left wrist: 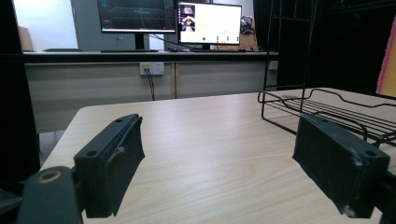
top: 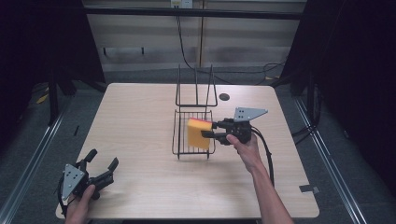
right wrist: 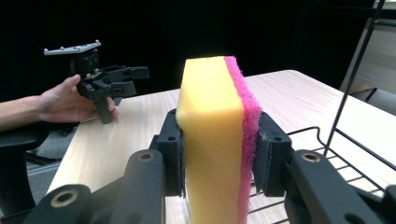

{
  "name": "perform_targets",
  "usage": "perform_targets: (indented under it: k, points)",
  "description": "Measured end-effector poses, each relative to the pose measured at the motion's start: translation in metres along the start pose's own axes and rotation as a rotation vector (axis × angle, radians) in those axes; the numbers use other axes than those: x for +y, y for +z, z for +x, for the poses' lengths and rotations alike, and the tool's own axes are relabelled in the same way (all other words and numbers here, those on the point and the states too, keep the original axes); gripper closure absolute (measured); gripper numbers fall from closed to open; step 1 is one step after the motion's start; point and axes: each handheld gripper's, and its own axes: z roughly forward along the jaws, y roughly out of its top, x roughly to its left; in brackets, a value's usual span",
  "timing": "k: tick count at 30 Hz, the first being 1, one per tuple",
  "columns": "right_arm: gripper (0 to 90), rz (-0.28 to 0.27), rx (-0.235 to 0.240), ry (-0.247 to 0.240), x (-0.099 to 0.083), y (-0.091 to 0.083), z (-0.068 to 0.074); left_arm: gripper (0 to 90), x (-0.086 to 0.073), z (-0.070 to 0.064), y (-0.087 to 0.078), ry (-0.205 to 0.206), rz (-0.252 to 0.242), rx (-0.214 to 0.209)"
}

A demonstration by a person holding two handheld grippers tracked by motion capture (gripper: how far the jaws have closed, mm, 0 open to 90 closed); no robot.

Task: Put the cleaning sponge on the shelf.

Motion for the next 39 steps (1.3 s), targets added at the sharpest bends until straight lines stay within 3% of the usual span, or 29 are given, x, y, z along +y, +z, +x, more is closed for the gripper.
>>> perform_targets:
  k: [25, 39]
  points:
    - [60.9, 0.044, 0.062, 0.051, -0.02, 0.027, -0.022, 15.6, 0.0, 0.0, 0.0, 0.0, 0.0, -0.002]
    - [60.8, 0.061, 0.066, 0.061, -0.026, 0.032, -0.022, 15.6, 0.0, 0.0, 0.0, -0.002, -0.003, -0.006]
